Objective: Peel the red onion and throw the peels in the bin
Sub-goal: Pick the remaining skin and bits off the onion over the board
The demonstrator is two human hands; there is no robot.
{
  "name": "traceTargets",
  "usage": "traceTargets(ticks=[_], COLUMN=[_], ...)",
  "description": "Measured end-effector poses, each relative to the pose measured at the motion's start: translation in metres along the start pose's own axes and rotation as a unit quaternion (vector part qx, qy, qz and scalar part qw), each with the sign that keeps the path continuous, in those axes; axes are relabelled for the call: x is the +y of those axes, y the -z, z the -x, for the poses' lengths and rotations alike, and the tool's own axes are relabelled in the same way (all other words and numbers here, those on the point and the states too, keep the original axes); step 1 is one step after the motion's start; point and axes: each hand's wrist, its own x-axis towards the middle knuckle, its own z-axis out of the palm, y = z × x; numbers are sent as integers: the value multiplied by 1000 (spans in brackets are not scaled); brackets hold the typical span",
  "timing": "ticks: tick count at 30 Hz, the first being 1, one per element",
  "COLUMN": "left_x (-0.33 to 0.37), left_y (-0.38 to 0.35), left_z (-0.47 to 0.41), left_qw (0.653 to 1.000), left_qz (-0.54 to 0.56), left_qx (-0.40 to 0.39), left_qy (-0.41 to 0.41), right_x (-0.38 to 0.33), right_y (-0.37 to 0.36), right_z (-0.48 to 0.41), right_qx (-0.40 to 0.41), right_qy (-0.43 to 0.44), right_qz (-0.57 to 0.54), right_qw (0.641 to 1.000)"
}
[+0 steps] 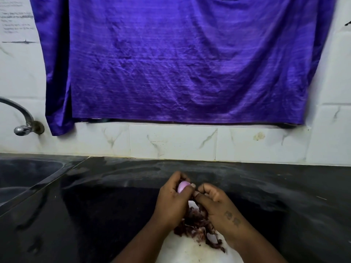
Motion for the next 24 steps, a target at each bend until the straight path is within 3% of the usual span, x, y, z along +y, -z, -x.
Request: traceTargets(ticks=[4,8,16,20,24], left_x=[2,-1,-2,-2,-4], left_y=[-1,-5,-6,-7,-6], left_z=[-1,-3,-3,-3,-3], left_qw=[988,972,978,978,988], left_qz=[130,187,180,190,132], left_qx=[0,15,21,31,73], left_qy=[84,141,103,76,22], right_x=[2,4,8,4,3], right_y=[-4,-6,-7,-10,-16], right_z=[-1,-2,-4,1,4], right_qx=[45,92,82,35,14], right_qy=[26,38,67,65,52], right_qz=[-28,-89,-77,-107,-116], right_qw=[998,991,991,992,992])
